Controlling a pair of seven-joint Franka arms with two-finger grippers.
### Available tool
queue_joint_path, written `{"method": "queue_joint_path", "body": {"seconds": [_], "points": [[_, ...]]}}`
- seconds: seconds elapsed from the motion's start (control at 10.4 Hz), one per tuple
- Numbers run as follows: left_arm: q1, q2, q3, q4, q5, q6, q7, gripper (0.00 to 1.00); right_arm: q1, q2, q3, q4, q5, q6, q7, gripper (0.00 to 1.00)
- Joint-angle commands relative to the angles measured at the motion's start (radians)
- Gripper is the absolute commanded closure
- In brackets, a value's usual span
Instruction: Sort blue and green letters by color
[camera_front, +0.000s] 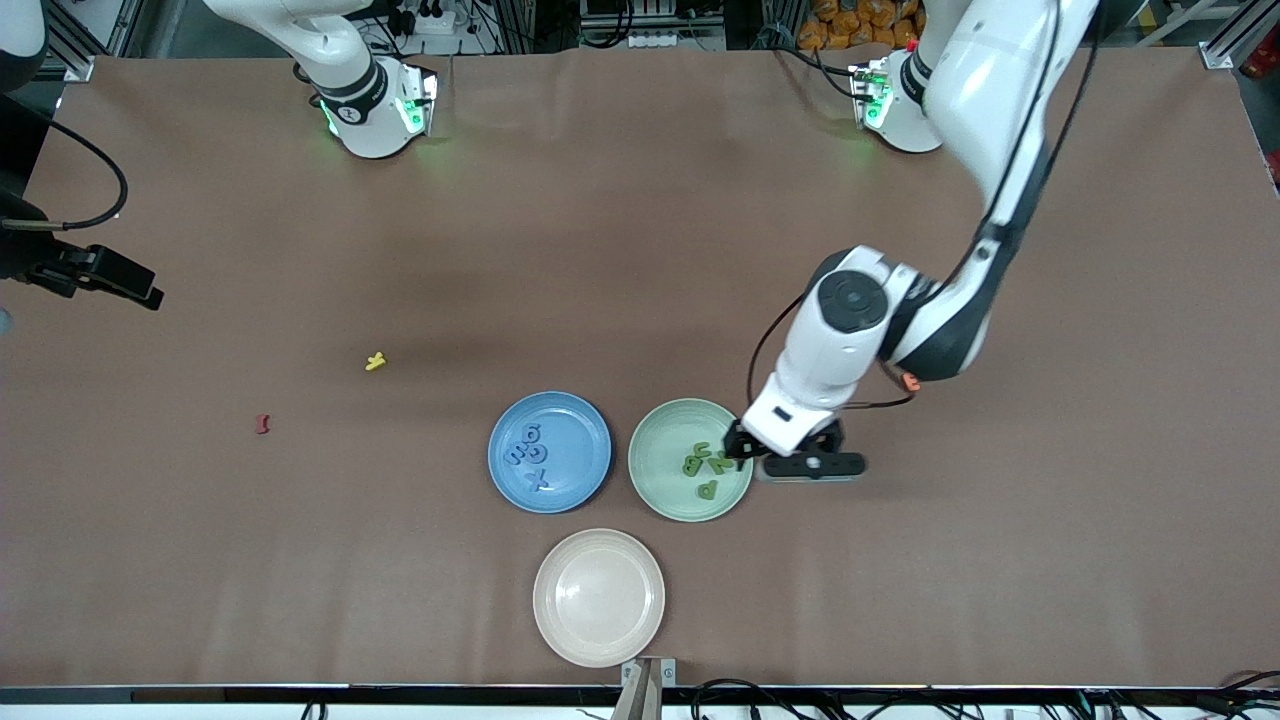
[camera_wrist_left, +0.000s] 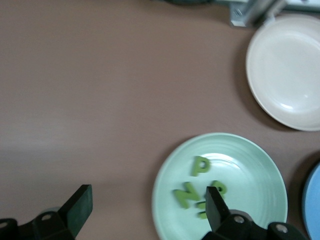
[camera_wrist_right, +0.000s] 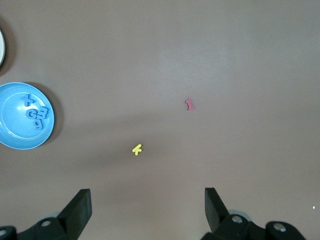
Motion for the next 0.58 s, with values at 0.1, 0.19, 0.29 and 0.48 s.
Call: {"method": "queue_joint_path", "body": {"seconds": [0.1,0.19,0.29,0.48], "points": [[0.108,-0.27,0.001,-0.034,0.026,-0.297,0.003,0.0,-0.002,-0.014,-0.001,-0.007,0.008,0.004,0.014,0.0],[0.139,-0.315,-0.005,-0.029,0.016,-0.344,0.032,0.0,-0.005,-0.014,0.001,-0.007,0.008,0.004,0.007,0.0],[0.157,-0.361,-0.006,-0.027,0.006,-0.409,0.043,0.0,-0.008,-0.015,0.007,-0.007,0.008,0.004,0.002,0.0],[0.206,-0.424,-0.002,-0.02,-0.033,-0.543,0.146,0.0,-0.071,-0.017,0.054,0.004,0.013,0.002,-0.042,0.0]]}}
